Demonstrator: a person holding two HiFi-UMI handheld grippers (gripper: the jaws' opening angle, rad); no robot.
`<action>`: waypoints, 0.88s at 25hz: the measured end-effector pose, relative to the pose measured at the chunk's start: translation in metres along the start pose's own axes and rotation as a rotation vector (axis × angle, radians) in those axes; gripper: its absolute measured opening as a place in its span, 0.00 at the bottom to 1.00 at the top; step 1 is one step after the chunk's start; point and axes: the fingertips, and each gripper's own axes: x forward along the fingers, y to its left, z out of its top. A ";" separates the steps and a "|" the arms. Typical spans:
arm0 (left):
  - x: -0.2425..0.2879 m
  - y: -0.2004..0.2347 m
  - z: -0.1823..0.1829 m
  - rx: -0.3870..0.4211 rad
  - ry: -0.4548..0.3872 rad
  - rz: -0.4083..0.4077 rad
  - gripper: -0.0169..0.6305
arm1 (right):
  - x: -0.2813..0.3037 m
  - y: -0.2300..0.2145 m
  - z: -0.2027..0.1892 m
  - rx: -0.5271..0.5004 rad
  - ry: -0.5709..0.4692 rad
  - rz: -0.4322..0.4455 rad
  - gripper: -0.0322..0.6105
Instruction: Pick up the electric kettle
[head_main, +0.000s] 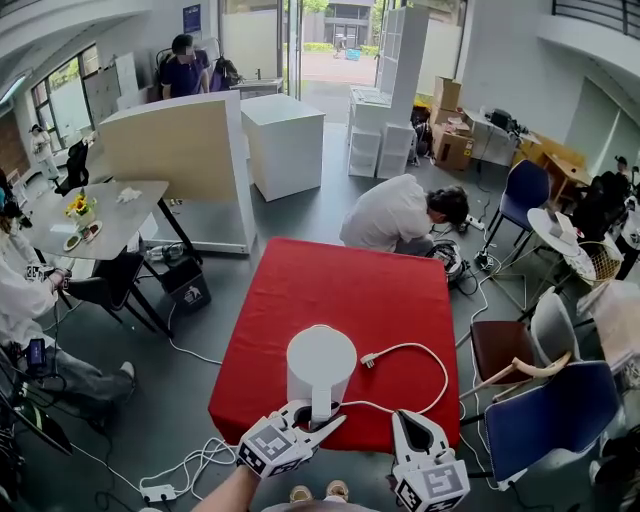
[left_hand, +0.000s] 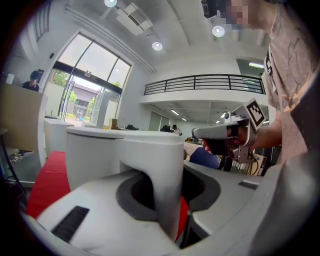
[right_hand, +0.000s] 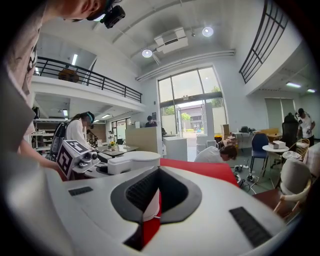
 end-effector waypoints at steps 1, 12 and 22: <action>0.001 0.001 0.002 -0.006 -0.009 0.000 0.19 | -0.001 -0.002 -0.001 0.000 0.000 -0.003 0.08; 0.002 0.006 0.052 -0.030 -0.111 0.004 0.18 | -0.003 -0.016 0.000 0.000 0.003 -0.015 0.08; -0.015 -0.001 0.114 0.014 -0.191 0.018 0.18 | -0.005 -0.012 0.011 0.001 -0.022 0.022 0.08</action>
